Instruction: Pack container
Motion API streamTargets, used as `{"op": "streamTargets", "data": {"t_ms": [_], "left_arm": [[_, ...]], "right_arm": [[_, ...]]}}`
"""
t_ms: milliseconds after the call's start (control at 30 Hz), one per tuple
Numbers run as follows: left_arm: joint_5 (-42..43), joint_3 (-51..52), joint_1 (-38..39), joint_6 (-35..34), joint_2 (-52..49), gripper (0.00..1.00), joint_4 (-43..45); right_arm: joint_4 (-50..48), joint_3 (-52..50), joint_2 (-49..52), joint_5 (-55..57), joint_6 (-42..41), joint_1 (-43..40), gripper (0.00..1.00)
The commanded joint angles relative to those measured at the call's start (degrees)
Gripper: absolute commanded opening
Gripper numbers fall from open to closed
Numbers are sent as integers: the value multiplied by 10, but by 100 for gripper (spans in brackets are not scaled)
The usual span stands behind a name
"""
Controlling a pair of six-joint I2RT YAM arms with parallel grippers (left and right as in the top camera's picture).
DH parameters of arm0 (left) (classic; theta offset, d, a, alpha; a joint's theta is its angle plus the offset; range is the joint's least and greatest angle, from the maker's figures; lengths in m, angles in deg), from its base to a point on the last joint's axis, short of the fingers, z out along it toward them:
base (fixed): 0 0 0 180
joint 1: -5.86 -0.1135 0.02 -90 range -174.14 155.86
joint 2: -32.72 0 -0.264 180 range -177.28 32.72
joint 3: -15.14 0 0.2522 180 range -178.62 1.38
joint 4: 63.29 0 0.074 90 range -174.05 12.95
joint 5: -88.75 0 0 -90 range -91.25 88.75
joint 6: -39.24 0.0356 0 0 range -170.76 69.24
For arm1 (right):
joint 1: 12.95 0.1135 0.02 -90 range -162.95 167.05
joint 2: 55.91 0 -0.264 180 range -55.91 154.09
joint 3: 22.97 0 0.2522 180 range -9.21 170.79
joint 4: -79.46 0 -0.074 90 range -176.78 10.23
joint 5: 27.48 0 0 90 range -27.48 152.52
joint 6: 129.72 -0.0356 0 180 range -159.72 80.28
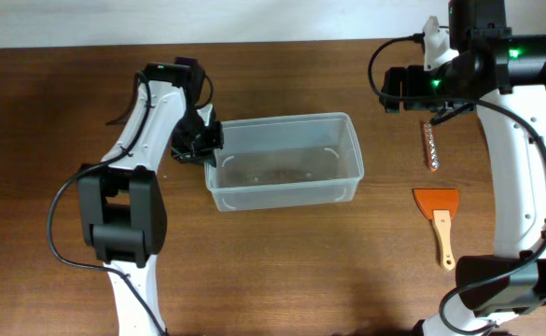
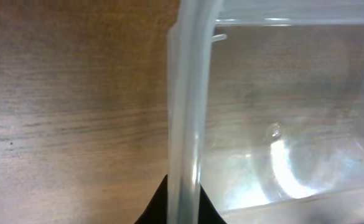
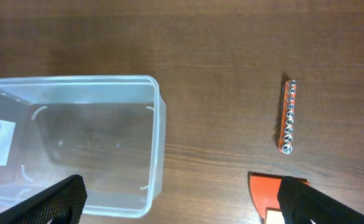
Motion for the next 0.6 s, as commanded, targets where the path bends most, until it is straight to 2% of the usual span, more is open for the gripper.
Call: {"op": "streamTargets", "data": {"t_ms": [0,400,567], "left_arm": [[-53,-7,2,-7,-5,2,8],[-111,-7,-17,-2,-5,2,19],[-110,-7,-17,-1,-5,6,12]], "right_arm": [[-6,10,3,1,-1,-4,99],[-12,10,3,1,24,-4,99],[-13,10,3,1,34,-4,99]]}}
